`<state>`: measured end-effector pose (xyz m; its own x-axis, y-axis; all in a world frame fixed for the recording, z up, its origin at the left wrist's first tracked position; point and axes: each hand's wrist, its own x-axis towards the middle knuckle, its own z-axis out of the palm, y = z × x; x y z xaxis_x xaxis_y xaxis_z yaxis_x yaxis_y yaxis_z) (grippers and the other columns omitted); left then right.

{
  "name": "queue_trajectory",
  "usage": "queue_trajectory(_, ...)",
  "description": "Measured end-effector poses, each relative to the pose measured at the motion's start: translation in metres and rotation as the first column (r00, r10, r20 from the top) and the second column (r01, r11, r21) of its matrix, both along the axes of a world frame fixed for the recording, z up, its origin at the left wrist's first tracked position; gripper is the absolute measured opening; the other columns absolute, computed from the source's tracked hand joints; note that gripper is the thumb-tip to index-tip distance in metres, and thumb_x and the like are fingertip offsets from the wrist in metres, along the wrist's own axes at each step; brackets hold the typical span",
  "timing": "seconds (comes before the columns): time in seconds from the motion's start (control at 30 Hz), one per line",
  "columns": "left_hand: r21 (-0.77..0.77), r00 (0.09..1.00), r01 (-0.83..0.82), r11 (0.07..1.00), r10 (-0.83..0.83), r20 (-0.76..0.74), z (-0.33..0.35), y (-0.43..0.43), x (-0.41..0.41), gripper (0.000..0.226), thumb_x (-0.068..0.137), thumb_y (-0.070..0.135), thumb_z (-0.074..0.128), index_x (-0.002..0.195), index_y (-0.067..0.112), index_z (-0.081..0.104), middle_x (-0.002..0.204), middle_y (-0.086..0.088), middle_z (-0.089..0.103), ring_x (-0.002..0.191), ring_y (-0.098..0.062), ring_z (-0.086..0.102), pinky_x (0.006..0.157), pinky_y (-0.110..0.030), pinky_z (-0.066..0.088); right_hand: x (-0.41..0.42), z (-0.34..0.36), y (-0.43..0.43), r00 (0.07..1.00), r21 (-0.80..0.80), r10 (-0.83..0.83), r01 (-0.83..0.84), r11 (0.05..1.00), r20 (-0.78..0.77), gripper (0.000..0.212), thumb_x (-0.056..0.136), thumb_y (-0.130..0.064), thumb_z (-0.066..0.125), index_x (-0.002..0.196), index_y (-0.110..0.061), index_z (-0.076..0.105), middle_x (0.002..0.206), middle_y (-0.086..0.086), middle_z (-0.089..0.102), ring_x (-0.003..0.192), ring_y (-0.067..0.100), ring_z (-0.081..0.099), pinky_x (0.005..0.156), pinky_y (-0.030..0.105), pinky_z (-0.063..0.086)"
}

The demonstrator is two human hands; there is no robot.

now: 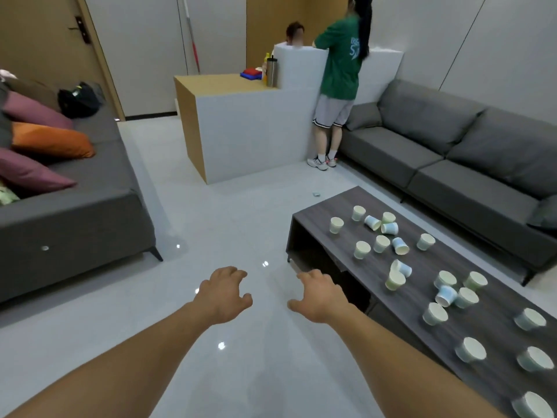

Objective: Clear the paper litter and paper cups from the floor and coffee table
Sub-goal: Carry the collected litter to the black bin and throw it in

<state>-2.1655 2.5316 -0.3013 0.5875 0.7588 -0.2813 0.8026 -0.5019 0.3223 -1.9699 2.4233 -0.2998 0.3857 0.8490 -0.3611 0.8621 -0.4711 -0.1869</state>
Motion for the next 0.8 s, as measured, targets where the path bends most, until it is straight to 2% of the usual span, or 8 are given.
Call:
queue_trajectory(0.3, -0.010, 1.000, 0.003, 1.000, -0.004, -0.021, -0.009, 0.177, 0.094, 0.064, 0.091, 0.046, 0.048, 0.148, 0.023, 0.030, 0.155, 0.001, 0.025, 0.143, -0.019, 0.020, 0.112, -0.038, 0.028, 0.098, -0.007, 0.170, 0.999, -0.024, -0.040, 0.039, 0.999, -0.021, 0.079, 0.084, -0.059, 0.056, 0.150, -0.025, 0.028, 0.144, 0.004, 0.036, 0.130, 0.027, 0.037, 0.104, 0.044, 0.038)
queue_trajectory(0.6, 0.063, 0.997, -0.075, 0.995, 0.075, 0.011, 0.016, 0.358, 0.213, 0.063, 0.092, 0.047, 0.046, 0.148, 0.023, 0.029, 0.155, 0.001, 0.025, 0.143, -0.020, 0.019, 0.112, -0.039, 0.027, 0.217, 0.020, 0.380, 0.994, 0.048, 0.107, -0.107, 0.993, 0.004, 0.076, 0.088, -0.054, 0.053, 0.152, -0.023, 0.025, 0.151, 0.005, 0.031, 0.136, 0.027, 0.032, 0.106, 0.044, 0.035)
queue_trajectory(0.8, 0.035, 0.995, -0.095, 0.995, 0.094, 0.011, 0.019, 0.469, 0.268, 0.065, 0.091, 0.048, 0.047, 0.148, 0.023, 0.029, 0.156, -0.001, 0.023, 0.144, -0.021, 0.017, 0.114, -0.040, 0.026, 0.266, 0.025, 0.499, 0.988, 0.023, 0.149, -0.150, 0.988, 0.041, 0.076, 0.088, -0.056, 0.053, 0.151, -0.022, 0.025, 0.149, 0.005, 0.032, 0.134, 0.028, 0.034, 0.106, 0.044, 0.036)
